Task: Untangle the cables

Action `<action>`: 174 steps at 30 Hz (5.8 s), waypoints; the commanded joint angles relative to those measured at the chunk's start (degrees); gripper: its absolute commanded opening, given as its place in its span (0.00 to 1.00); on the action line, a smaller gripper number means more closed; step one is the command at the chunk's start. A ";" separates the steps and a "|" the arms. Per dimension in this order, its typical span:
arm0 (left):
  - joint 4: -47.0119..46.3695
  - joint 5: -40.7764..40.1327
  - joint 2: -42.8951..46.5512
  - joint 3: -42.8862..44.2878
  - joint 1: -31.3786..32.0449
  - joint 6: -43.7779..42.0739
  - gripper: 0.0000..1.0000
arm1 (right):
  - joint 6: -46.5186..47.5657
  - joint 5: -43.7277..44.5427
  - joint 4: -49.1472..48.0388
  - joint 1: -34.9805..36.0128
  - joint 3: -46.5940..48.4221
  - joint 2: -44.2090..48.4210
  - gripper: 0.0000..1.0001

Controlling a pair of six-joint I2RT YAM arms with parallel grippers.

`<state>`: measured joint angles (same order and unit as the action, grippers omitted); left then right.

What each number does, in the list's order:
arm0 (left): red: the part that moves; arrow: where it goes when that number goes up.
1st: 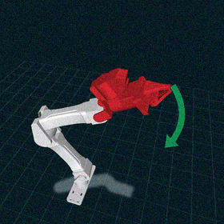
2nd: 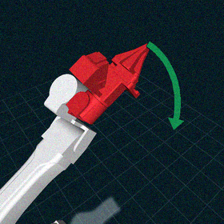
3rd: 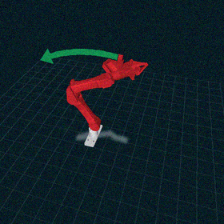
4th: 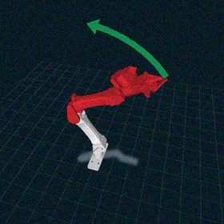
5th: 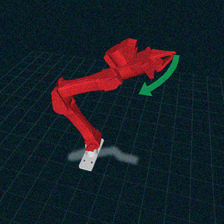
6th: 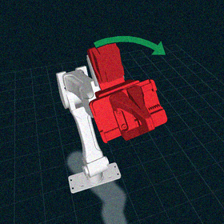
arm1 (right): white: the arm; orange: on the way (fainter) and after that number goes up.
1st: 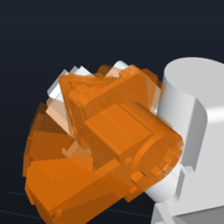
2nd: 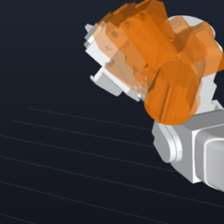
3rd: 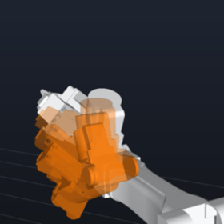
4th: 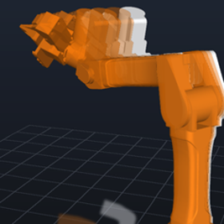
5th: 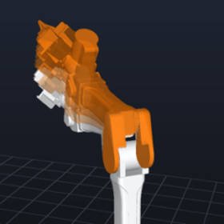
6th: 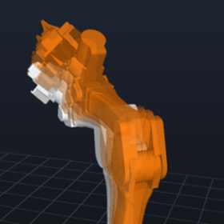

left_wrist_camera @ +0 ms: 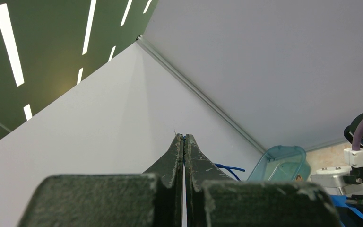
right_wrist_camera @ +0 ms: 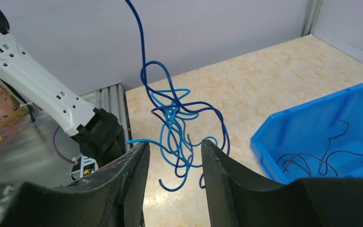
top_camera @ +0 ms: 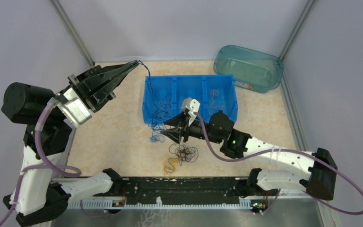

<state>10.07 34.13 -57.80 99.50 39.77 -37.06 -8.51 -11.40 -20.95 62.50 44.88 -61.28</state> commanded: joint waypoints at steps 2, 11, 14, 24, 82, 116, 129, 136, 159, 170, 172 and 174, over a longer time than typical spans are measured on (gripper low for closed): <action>-1.13 0.35 0.07 1.22 0.22 0.58 0.00 | 1.69 -0.81 -1.05 0.43 4.86 -1.86 0.43; -1.26 0.24 -0.04 1.14 0.22 0.83 0.00 | 1.82 -0.81 -1.27 0.45 5.75 -4.20 0.33; -1.28 0.25 0.04 0.81 0.22 0.92 0.00 | 1.29 -1.58 -1.90 0.43 5.83 -4.22 0.33; -1.28 -0.02 -0.14 0.69 0.22 1.46 0.00 | 0.43 -1.27 -5.05 0.78 5.80 -5.64 0.17; -20.67 -32.44 -9.30 13.21 0.22 -37.91 0.00 | -25.18 27.37 -3.84 0.61 -36.03 31.91 0.00; -11.08 -22.71 -1.36 -2.11 0.22 -23.61 0.00 | -7.73 35.29 10.36 -3.43 -4.29 18.11 0.00; -10.07 -21.96 0.92 -4.00 0.22 -22.63 0.00 | -6.54 22.16 4.97 -16.04 6.20 6.81 0.00; -9.65 -20.95 1.90 -5.41 0.22 -21.02 0.00 | -9.95 9.17 -4.56 -16.18 5.63 14.88 0.00; -17.88 -15.08 -10.93 -12.93 0.22 -4.31 0.00 | -15.83 10.43 10.58 -16.18 -8.05 36.57 0.00; -24.67 -15.61 -21.00 -13.82 0.22 -7.16 0.00 | -13.47 10.26 17.61 -16.17 -6.53 41.40 0.00; -25.97 -15.69 -22.40 -15.10 0.22 -9.38 0.00 | -13.25 10.52 18.20 -16.18 -6.56 42.30 0.00; -26.68 -15.48 -23.72 -16.31 0.22 -11.45 0.00 | -12.83 10.97 18.83 -16.16 -6.57 43.25 0.00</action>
<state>-12.12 17.80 -79.26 85.27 40.01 -44.58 -22.65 -1.32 -2.70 46.41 36.05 -20.16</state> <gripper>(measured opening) 0.005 0.017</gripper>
